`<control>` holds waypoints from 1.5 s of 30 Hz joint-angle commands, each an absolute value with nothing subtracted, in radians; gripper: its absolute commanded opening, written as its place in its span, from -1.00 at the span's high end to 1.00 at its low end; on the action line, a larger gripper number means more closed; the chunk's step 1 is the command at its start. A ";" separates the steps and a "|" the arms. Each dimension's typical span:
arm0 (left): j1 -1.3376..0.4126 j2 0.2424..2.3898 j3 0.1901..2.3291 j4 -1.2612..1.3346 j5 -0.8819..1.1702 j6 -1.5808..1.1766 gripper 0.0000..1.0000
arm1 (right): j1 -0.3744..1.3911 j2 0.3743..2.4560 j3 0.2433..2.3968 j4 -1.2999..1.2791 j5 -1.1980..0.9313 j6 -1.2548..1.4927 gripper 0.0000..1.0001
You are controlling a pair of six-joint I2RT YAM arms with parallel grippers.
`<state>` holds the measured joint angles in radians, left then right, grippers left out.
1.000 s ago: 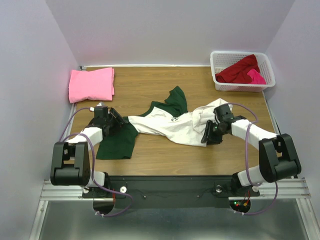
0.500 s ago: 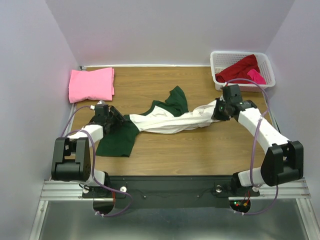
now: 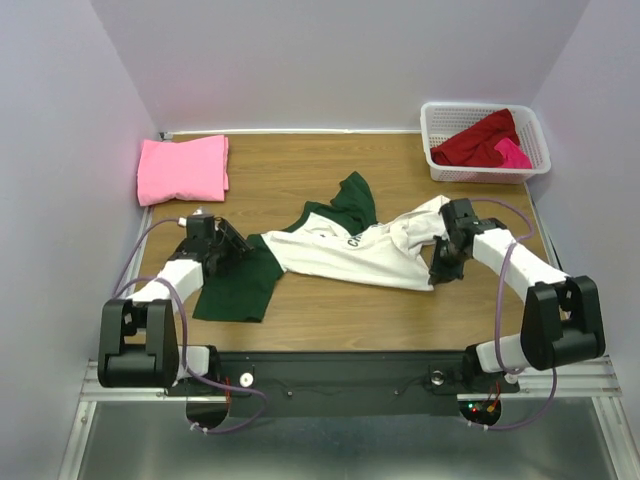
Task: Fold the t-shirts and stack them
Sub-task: Flatten the tshirt out
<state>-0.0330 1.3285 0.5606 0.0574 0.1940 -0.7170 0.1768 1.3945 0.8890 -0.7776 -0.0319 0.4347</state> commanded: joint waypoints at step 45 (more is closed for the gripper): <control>-0.161 1.588 0.867 0.038 0.233 -0.721 -0.37 | 0.126 2.007 1.425 -0.422 -0.038 0.460 0.17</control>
<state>-0.1452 1.5795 0.8043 0.0040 0.1665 -0.6975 0.1513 1.9865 1.3720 -0.4553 -0.1619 0.5159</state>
